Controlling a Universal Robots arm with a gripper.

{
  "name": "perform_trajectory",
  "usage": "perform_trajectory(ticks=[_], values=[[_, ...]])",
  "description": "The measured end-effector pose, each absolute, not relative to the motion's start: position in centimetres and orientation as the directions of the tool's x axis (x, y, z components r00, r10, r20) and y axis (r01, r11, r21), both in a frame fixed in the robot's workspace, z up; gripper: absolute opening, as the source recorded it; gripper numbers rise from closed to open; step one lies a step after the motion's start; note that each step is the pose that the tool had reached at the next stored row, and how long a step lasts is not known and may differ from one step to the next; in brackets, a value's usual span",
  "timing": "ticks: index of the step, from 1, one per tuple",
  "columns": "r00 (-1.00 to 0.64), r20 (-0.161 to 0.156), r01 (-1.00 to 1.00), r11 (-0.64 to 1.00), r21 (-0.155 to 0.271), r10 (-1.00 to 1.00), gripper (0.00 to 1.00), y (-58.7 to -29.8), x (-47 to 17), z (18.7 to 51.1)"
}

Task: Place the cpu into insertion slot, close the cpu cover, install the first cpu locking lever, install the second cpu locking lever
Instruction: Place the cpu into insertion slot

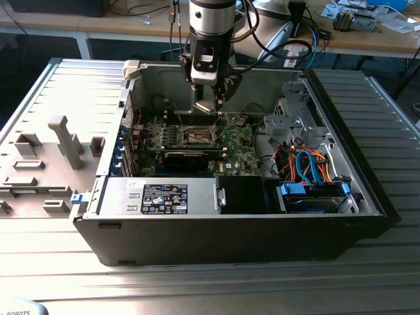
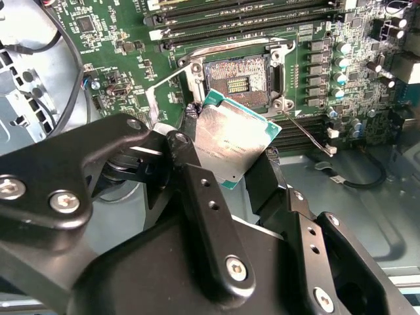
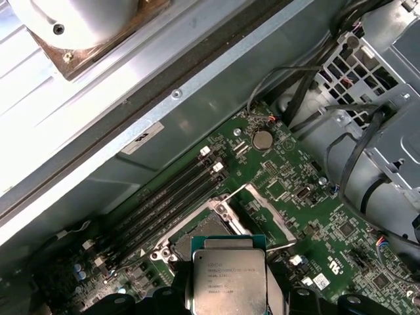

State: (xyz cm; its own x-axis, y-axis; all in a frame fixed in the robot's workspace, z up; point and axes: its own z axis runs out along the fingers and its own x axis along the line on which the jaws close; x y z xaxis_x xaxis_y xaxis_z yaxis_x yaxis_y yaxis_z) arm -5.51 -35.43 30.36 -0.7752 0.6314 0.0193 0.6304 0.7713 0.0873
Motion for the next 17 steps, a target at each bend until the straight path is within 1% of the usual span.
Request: perform_trajectory(ticks=[17], values=[[-0.740,0.019,0.671,0.736,0.087,0.672,0.54,-35.43,-5.51,30.31]])
